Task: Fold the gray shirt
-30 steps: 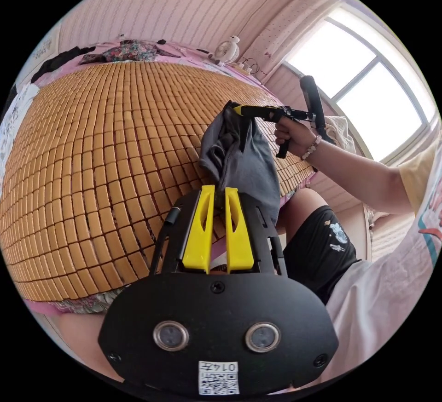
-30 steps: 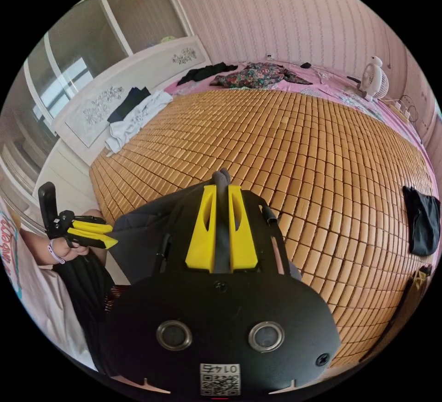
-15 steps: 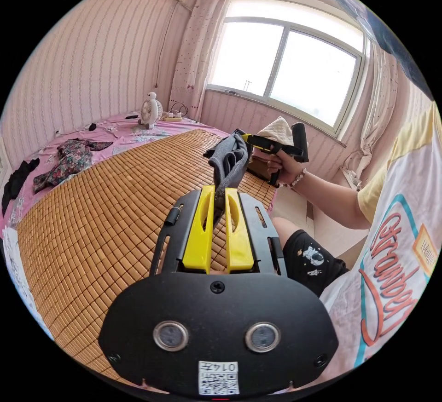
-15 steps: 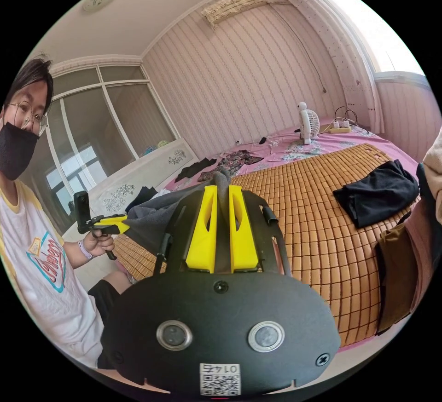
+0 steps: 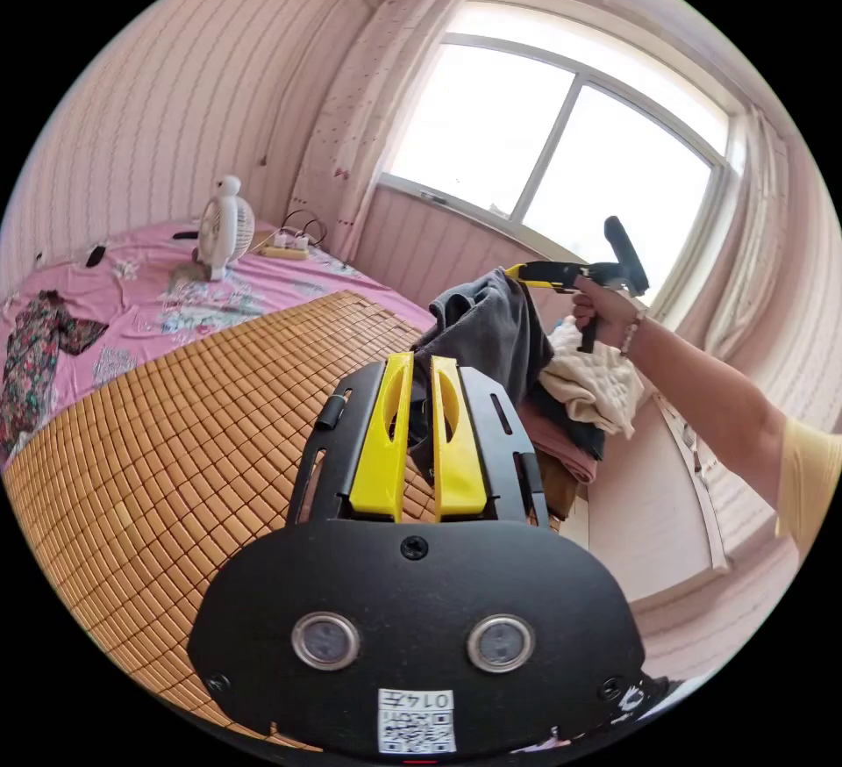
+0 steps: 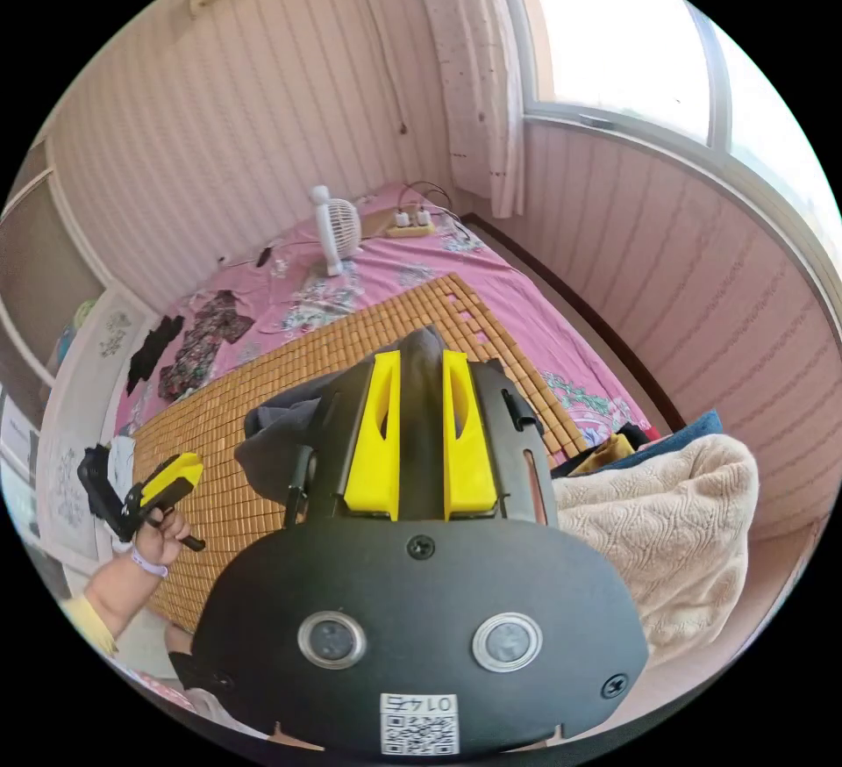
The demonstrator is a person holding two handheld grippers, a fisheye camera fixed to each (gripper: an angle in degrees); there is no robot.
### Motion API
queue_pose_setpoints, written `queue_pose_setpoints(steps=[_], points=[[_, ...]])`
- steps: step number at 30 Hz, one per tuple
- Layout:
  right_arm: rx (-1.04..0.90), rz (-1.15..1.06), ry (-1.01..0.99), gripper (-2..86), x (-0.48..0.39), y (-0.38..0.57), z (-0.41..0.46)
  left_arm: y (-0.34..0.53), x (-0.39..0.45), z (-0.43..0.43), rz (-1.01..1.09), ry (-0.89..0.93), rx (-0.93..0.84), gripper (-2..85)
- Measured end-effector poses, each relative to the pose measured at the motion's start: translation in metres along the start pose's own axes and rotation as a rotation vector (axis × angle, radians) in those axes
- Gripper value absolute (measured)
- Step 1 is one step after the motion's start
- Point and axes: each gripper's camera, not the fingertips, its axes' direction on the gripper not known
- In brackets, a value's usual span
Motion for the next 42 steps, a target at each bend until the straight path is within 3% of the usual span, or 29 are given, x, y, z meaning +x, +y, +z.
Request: queue_pose_setpoints(steps=[4,11,14,16,22,27,32,34,36,39,42], points=[[0.156,-0.089,-0.035,11.5,-0.024,0.034,0.025,0.026,-0.047,-0.006,-0.196,0.062,0.013,3.6],[0.033,-0.343,-0.154,10.2,-0.088,0.177,0.07,0.161,-0.079,-0.145,-0.025,-0.118,-0.154,2.4],[-0.032,-0.455,-0.05,8.0,-0.129,0.235,0.105,0.224,-0.091,-0.222,-0.097,-0.254,-0.188,1.1],[-0.072,-0.495,0.139,5.4,-0.157,0.245,0.142,0.252,-0.095,-0.259,-0.136,-0.3,-0.2,0.4],[-0.188,-0.74,0.514,0.2,-0.218,0.182,0.242,0.266,-0.086,-0.26,-0.045,-0.299,-0.315,-0.4],[-0.432,-0.805,0.619,-0.3,-0.233,0.085,0.343,0.215,-0.063,-0.179,0.012,-0.003,-0.257,-0.7],[-0.576,-0.718,0.736,-0.6,-0.215,0.031,0.441,0.191,-0.058,-0.137,0.035,0.128,-0.276,-0.7],[-0.728,-0.782,1.021,-0.6,-0.19,0.031,0.478,0.187,-0.064,-0.132,0.039,0.14,-0.299,-0.7],[-0.892,-0.807,1.155,-0.6,-0.167,0.033,0.493,0.188,-0.077,-0.133,0.007,0.164,-0.301,-0.6],[-0.844,-0.8,1.203,-0.6,-0.154,0.029,0.487,0.198,-0.091,-0.149,-0.057,0.158,-0.289,-0.6],[-0.748,-0.746,1.103,-0.3,-0.161,0.025,0.476,0.207,-0.098,-0.179,-0.097,0.13,-0.274,-0.5]])
